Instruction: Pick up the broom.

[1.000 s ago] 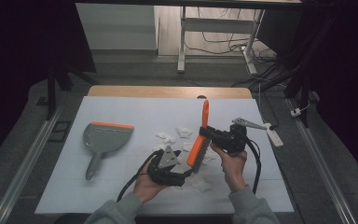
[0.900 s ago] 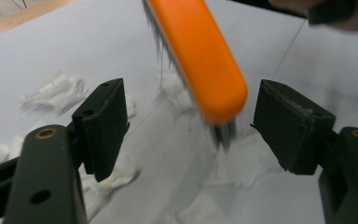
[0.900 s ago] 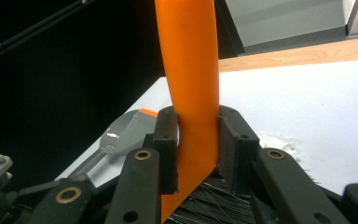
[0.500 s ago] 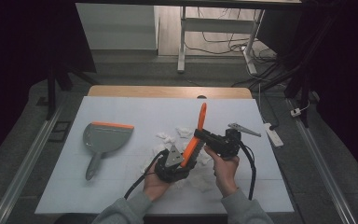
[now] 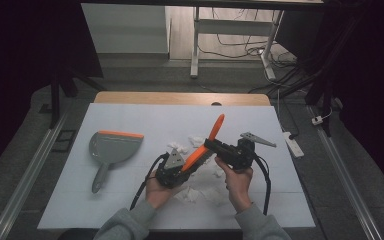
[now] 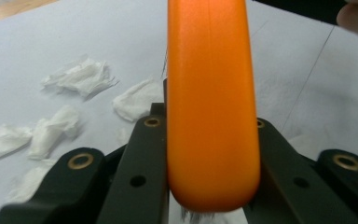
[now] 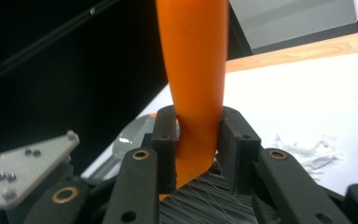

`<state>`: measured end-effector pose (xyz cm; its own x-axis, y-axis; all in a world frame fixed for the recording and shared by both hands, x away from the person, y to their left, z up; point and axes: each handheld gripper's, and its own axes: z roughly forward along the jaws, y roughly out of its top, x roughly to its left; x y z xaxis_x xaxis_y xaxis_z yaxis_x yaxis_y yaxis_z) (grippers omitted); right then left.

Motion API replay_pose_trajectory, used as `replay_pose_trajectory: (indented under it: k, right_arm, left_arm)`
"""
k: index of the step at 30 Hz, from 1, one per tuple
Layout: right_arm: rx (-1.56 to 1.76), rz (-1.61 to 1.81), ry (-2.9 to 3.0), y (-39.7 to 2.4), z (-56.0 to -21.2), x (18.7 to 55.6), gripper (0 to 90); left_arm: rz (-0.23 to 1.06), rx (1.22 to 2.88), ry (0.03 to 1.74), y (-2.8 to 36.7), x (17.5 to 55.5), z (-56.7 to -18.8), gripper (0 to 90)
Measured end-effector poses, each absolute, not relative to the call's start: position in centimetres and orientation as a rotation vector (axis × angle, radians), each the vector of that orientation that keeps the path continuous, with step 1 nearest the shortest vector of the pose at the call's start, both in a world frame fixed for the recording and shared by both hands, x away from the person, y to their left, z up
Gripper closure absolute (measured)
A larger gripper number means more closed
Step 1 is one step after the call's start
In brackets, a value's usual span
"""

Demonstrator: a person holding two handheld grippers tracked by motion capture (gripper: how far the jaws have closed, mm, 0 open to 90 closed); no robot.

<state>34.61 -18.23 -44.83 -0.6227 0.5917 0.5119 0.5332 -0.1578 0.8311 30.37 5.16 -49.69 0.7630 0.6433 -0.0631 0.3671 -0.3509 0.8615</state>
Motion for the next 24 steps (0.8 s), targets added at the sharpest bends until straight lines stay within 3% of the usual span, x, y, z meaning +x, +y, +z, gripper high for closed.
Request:
replay_pose_trajectory:
  k: [8, 16, 24]
  right_arm:
    - [1.166, 1.789, 2.129, -18.5, -43.1, 34.7, 47.0]
    - [0.981, 1.650, 2.292, -19.6, -41.4, 34.7, 41.0]
    - [0.809, 1.492, 2.414, -19.0, -40.4, 34.1, 37.5]
  left_arm:
    - [0.354, 2.013, 0.783, 8.5, 31.1, -48.0, 80.4]
    - [0.331, 2.095, 0.761, 11.2, 31.5, -46.2, 80.3]
    - [0.310, 2.215, 0.718, 11.4, 31.6, -45.8, 80.3]
